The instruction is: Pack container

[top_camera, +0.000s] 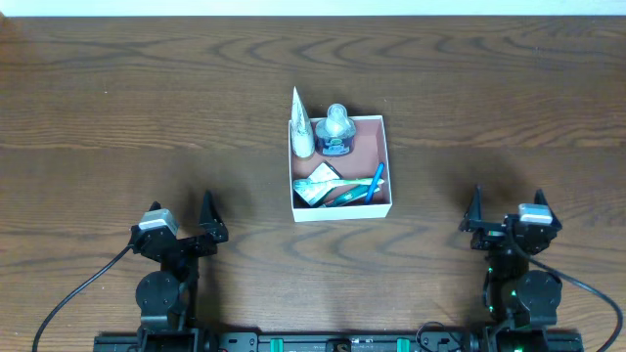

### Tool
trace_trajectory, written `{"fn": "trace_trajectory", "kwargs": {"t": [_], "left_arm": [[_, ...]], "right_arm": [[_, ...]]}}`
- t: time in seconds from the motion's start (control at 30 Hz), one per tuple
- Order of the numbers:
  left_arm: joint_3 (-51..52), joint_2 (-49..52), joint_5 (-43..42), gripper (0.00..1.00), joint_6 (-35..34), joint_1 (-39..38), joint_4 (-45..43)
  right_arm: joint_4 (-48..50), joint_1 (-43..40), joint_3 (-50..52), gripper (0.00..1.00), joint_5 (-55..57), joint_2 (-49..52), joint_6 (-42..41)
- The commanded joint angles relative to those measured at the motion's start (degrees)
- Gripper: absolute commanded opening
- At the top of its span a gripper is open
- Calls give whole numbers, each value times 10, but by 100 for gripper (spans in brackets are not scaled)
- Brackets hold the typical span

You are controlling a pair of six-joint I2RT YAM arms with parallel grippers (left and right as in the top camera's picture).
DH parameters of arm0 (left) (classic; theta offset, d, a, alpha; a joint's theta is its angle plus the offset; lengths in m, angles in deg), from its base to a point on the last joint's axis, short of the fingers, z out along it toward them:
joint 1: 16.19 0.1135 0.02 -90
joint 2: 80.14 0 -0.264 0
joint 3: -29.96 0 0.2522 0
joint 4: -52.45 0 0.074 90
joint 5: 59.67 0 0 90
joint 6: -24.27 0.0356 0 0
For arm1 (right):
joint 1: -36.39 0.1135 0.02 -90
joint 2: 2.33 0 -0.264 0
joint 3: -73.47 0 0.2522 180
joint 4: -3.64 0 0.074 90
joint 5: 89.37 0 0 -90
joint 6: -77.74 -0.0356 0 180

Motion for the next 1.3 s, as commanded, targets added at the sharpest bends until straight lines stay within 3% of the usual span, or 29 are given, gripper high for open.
{"fn": "trace_trajectory", "kwargs": {"t": [0.0, 0.2, 1.27], "left_arm": [[12, -4, 5, 98, 12, 0, 23], [12, -4, 5, 98, 12, 0, 23], [12, -4, 5, 98, 12, 0, 23]], "right_arm": [[0, -9, 19, 99, -37, -26, 22], [-46, -9, 33, 99, -44, -52, 42], [-45, -9, 33, 99, -52, -52, 59]]}}
